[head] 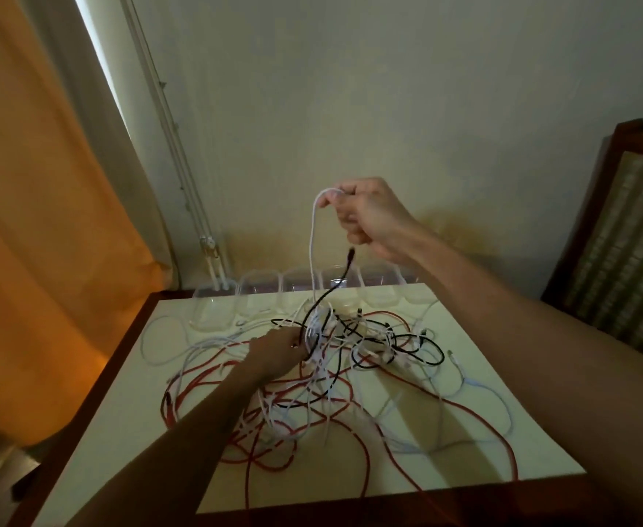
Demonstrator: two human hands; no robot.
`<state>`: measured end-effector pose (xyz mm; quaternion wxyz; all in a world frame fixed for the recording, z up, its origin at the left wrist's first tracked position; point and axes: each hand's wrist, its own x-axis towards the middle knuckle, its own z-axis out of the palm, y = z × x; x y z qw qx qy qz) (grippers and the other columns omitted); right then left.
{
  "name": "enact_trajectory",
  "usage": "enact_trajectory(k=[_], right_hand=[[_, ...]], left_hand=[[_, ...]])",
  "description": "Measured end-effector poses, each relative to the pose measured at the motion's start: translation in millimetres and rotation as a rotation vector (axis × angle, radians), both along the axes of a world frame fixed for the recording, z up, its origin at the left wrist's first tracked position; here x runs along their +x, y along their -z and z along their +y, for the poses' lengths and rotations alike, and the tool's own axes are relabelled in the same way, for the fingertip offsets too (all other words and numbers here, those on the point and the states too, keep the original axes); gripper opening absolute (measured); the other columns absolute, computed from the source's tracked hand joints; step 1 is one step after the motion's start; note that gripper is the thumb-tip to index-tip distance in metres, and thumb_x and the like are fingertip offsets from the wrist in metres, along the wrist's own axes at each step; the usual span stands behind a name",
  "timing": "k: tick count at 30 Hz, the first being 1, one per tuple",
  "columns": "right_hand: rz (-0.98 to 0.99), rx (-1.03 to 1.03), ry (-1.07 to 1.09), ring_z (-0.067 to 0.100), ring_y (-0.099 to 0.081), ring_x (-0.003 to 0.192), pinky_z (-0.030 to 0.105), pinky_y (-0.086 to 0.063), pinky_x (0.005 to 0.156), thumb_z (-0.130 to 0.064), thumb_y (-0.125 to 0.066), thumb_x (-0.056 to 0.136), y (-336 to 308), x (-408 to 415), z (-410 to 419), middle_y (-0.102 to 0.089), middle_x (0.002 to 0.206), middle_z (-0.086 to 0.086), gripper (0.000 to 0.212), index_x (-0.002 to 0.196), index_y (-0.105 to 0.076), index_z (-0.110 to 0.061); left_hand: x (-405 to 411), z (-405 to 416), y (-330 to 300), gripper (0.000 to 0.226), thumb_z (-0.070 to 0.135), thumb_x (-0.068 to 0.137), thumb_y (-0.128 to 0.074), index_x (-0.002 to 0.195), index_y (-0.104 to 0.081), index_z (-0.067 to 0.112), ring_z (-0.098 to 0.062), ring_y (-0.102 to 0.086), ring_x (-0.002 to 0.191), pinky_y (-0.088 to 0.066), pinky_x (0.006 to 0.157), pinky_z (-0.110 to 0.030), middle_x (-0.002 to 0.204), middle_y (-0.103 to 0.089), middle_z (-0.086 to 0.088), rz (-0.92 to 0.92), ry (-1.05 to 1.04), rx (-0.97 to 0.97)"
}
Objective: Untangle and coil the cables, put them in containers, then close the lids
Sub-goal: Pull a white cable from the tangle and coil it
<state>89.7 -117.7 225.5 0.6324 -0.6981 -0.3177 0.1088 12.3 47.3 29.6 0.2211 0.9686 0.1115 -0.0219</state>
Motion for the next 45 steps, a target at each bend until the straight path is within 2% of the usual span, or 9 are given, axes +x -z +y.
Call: enact_trajectory(k=[3,7,14,22,28,34,38,42,45], right_hand=[[0.154,0.230,0.018,0.008,-0.019,0.042,0.018,-0.016,0.039,-0.009,-0.045,0.102,4,10,-5,-0.025,0.053,-0.005,0.022,0.091,-0.063,-0.004],[0.344,0.378,0.153,0.007,-0.020,0.039,0.019,-0.019,0.034,-0.008,-0.042,0.102,38,36,-34,-0.027,0.051,-0.007,0.024,0.094,-0.065,-0.004],[0.608,0.514,0.508,0.006,-0.019,0.035,0.019,-0.017,0.031,-0.013,-0.040,0.102,116,60,-104,-0.026,0.045,-0.010,0.024,0.097,-0.063,-0.013],[0.425,-0.230,0.554,0.013,-0.020,0.046,0.022,-0.015,0.045,-0.022,-0.051,0.100,182,24,-130,-0.026,0.053,-0.003,0.021,0.105,-0.070,-0.013],[0.189,-0.279,0.265,0.001,-0.040,0.047,0.021,-0.029,0.050,-0.018,-0.049,0.103,194,-28,-99,-0.050,0.047,-0.016,0.024,0.109,-0.072,-0.016],[0.003,-0.351,-0.105,0.022,-0.057,0.060,0.027,-0.044,0.058,-0.011,-0.054,0.101,219,-79,-91,-0.063,0.063,0.001,0.024,0.092,-0.075,-0.007],[-0.079,-0.456,-0.207,0.014,-0.066,0.074,0.028,-0.048,0.069,-0.007,-0.056,0.099,237,-99,-96,-0.064,0.066,-0.004,0.044,0.084,-0.073,-0.045],[-0.119,-0.495,-0.208,-0.004,-0.059,0.068,0.011,-0.041,0.065,-0.008,-0.059,0.097,258,-113,-103,-0.063,0.072,-0.010,0.024,0.113,-0.074,-0.016],[-0.224,-0.551,-0.183,0.000,-0.064,0.080,0.020,-0.048,0.071,-0.007,-0.060,0.095,284,-122,-115,-0.070,0.086,-0.012,0.025,0.117,-0.073,-0.013]], left_hand=[[7,12,1,0.026,0.043,0.099,-0.043,0.083,-0.058,0.028,-0.023,-0.060,0.090,-0.046,0.093,-0.046,0.086,-0.060,0.003,-0.089,-0.154,0.060],[5,46,2,0.023,0.026,0.097,-0.054,0.087,-0.072,0.014,-0.018,-0.065,0.079,-0.045,0.065,-0.027,0.086,-0.072,-0.005,-0.187,-0.267,-0.292],[-22,83,18,0.021,0.018,0.090,-0.062,0.084,-0.074,0.003,-0.027,-0.063,0.073,-0.046,0.065,-0.032,0.078,-0.071,-0.014,-0.175,-0.534,-0.359],[-36,77,25,0.023,0.027,0.085,-0.073,0.097,-0.073,0.007,-0.024,-0.065,0.090,-0.051,0.076,-0.032,0.096,-0.070,-0.010,-0.089,-0.487,-0.258],[-37,49,19,0.044,0.029,0.087,-0.069,0.126,-0.063,0.010,-0.024,-0.062,0.106,-0.047,0.086,-0.032,0.121,-0.066,-0.011,-0.092,-0.458,-0.118],[-70,21,41,0.056,0.026,0.087,-0.067,0.139,-0.049,0.017,-0.024,-0.058,0.114,-0.045,0.095,-0.029,0.128,-0.062,-0.009,-0.246,-0.233,-0.077],[-90,-5,56,0.068,0.019,0.085,-0.070,0.146,-0.041,0.015,-0.022,-0.045,0.133,-0.040,0.110,-0.034,0.145,-0.047,-0.012,-0.388,0.169,-0.102],[-110,-39,70,0.073,0.032,0.086,-0.068,0.149,-0.030,0.030,-0.026,-0.031,0.143,-0.033,0.112,-0.043,0.155,-0.033,-0.012,-0.325,0.235,0.103],[-144,-59,102,0.059,0.043,0.092,-0.052,0.146,-0.037,0.026,-0.028,-0.032,0.143,-0.031,0.112,-0.048,0.153,-0.036,-0.012,-0.364,0.280,0.210]])
